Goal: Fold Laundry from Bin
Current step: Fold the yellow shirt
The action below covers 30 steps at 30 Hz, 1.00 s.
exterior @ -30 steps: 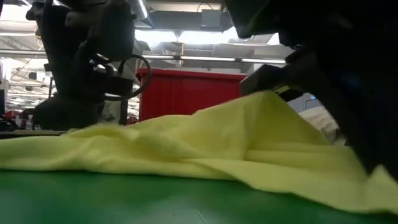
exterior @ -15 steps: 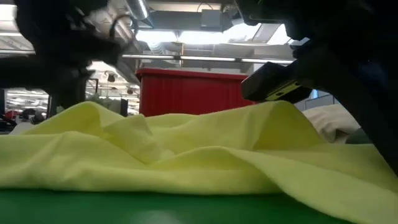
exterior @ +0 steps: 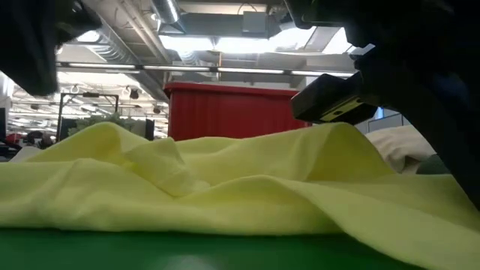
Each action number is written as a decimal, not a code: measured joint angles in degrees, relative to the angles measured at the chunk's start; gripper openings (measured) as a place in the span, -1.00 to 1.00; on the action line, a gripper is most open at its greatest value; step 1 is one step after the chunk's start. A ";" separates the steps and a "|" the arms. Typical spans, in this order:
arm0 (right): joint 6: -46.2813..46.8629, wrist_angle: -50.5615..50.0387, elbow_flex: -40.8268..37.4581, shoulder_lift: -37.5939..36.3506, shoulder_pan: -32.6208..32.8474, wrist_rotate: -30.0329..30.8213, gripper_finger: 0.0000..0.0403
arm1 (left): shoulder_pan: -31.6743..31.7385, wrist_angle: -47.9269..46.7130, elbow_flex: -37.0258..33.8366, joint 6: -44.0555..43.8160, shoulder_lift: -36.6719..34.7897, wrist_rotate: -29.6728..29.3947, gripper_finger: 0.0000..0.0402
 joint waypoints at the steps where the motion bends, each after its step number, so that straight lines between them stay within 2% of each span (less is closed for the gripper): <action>1: 0.00 0.00 0.00 0.00 0.00 0.00 -1.00 | -0.72 2.42 0.00 0.15 0.00 -0.06 -0.90; 4: 0.04 0.05 0.00 0.00 -0.04 0.00 -1.00 | -2.28 5.49 0.00 0.09 0.00 -0.24 -0.73; 9: 0.08 0.09 0.02 0.02 -0.34 0.00 -1.00 | -2.91 5.02 0.00 -1.91 1.28 -2.83 -0.35; 14: 0.09 0.04 0.02 0.04 -0.93 0.04 -1.00 | -0.39 5.19 0.00 -3.39 4.53 -4.39 0.02; 17: 0.09 0.03 0.02 0.04 -1.23 0.04 -1.00 | 1.74 5.26 0.00 -4.66 6.89 -4.76 0.17; 22: 0.04 -0.06 0.02 0.04 -1.51 -0.06 -1.00 | 4.66 5.02 0.00 -5.41 8.96 -4.75 0.26; 30: 0.04 -0.11 0.02 0.04 -1.49 -0.44 -1.00 | 6.51 1.62 0.00 -6.79 9.16 -4.77 0.20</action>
